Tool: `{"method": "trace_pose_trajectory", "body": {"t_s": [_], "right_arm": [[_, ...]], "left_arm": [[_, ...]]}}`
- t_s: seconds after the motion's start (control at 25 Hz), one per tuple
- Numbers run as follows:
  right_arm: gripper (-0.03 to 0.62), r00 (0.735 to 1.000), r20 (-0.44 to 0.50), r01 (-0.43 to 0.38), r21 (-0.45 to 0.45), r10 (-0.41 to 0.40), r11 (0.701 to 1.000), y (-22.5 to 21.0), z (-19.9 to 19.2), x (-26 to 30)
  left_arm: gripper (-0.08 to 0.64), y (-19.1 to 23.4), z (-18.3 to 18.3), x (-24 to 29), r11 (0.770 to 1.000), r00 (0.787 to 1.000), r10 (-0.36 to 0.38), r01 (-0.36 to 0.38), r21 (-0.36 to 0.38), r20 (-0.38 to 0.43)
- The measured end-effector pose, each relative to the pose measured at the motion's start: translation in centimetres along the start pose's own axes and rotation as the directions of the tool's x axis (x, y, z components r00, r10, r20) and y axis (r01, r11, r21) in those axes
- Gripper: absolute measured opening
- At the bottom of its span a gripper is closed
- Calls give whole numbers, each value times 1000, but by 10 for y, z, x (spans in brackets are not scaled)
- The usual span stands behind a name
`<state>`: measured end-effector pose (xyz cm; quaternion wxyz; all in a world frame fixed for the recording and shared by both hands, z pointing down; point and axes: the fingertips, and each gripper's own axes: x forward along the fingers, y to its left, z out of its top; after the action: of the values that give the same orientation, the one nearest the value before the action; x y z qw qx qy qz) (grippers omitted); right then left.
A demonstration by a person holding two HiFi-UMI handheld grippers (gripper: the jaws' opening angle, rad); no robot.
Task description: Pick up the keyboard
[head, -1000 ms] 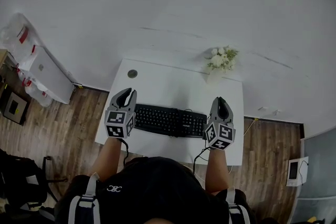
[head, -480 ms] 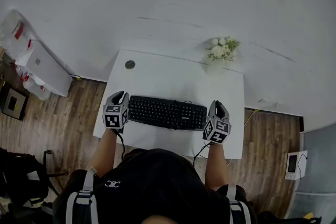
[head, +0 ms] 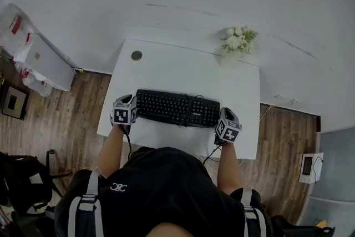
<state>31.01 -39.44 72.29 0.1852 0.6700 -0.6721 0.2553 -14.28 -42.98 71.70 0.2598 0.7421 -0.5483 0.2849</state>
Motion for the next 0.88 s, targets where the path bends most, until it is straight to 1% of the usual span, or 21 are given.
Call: {"method": "trace_pose_trajectory", "body": {"t_s": [0.08,0.12,0.36,0.48,0.56,0.6,0.64,0.72,0.76,0.8,0.84,0.88], "right_arm": [[54,999,-42,-11,9,12,1000,-2,-15,7],[74,998,-58,-19,18,20,1000,-2,-21,12],[74,992,-118,-25,79,34,997,-11,-43,30],[77,990,-125,-44,116,59,992,-10,-46,32],[78,988,-118,-77,162,97,984,-8,-46,33],[74,986,-113,-100,194,124,976,-7,-44,33],[58,982,-107,-126,229,154,965,-5,-44,33],[57,973,-99,-173,297,211,939,-4,-44,34],[57,967,-96,-193,329,237,924,-4,-45,34],[57,961,-92,-213,361,262,908,-5,-45,34],[57,953,-86,-234,396,290,888,-5,-44,34],[58,944,-78,-257,432,320,865,-5,-43,34]], "left_arm": [[87,4,-9,8,1000,1000,6,-6,-7,-30],[91,7,-14,13,1000,999,6,-7,-14,-47],[92,13,-43,35,996,991,-34,23,-89,-128],[92,14,-50,38,993,990,-49,35,-109,-130],[88,15,-48,39,987,991,-76,59,-150,-113],[79,16,-48,40,978,990,-99,78,-193,-100],[70,17,-47,41,963,988,-126,101,-250,-85],[67,19,-49,43,916,982,-184,153,-372,-51],[67,19,-50,44,891,977,-210,176,-418,-35],[67,19,-51,45,872,973,-229,195,-449,-23],[84,20,-51,47,859,970,-243,208,-468,-15],[101,19,-52,48,851,968,-252,217,-478,-11]]}}
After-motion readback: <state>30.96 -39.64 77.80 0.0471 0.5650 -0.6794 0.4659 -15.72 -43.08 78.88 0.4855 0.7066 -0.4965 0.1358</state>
